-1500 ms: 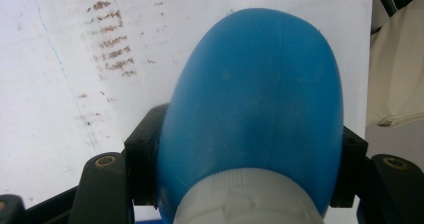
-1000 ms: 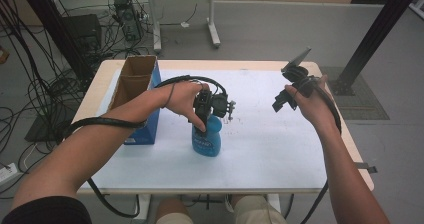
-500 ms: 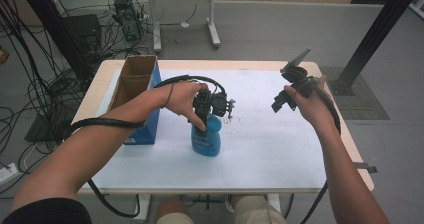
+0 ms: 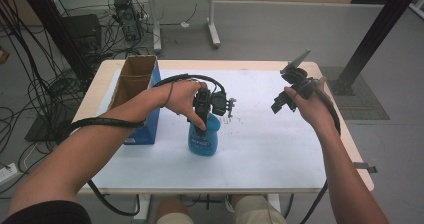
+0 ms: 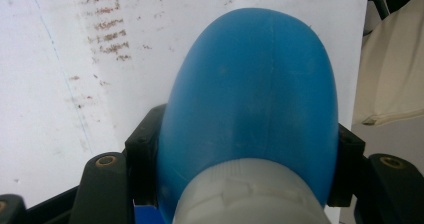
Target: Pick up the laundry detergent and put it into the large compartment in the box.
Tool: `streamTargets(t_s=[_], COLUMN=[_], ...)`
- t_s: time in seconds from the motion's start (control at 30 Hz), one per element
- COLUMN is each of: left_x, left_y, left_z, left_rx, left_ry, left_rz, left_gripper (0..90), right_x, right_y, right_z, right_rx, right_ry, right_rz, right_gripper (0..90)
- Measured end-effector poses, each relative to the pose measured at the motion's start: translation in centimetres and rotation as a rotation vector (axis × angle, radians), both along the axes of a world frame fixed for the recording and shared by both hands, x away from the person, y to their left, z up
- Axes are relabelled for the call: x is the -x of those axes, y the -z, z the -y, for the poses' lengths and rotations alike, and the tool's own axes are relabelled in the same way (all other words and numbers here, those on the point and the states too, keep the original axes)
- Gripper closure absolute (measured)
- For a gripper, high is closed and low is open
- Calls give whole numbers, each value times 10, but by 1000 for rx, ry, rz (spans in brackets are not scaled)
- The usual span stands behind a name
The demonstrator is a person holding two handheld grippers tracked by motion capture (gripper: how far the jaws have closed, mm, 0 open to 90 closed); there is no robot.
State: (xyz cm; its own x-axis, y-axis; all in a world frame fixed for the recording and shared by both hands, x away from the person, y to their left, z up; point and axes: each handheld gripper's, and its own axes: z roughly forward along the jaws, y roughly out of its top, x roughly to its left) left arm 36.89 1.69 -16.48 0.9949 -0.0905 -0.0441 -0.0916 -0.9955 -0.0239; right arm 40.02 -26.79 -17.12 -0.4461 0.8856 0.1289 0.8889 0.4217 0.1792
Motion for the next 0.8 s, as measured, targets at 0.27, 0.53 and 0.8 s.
streamTargets(t_s=[0.27,0.53,0.8], left_x=[0,3,-11], left_y=[-37,-96,-155], left_z=[2,1,-21], left_rx=[20,9,-26], left_ry=[-73,-229,-536], left_rz=[-8,45,95], left_gripper=[365,364,365], right_x=[1,10,15], right_y=[0,-8,-11], right_z=[2,3,-5], right_rx=[-2,-11,-15], right_ry=[1,-20,-65], right_rz=[-1,22,21], right_gripper=[87,87,88])
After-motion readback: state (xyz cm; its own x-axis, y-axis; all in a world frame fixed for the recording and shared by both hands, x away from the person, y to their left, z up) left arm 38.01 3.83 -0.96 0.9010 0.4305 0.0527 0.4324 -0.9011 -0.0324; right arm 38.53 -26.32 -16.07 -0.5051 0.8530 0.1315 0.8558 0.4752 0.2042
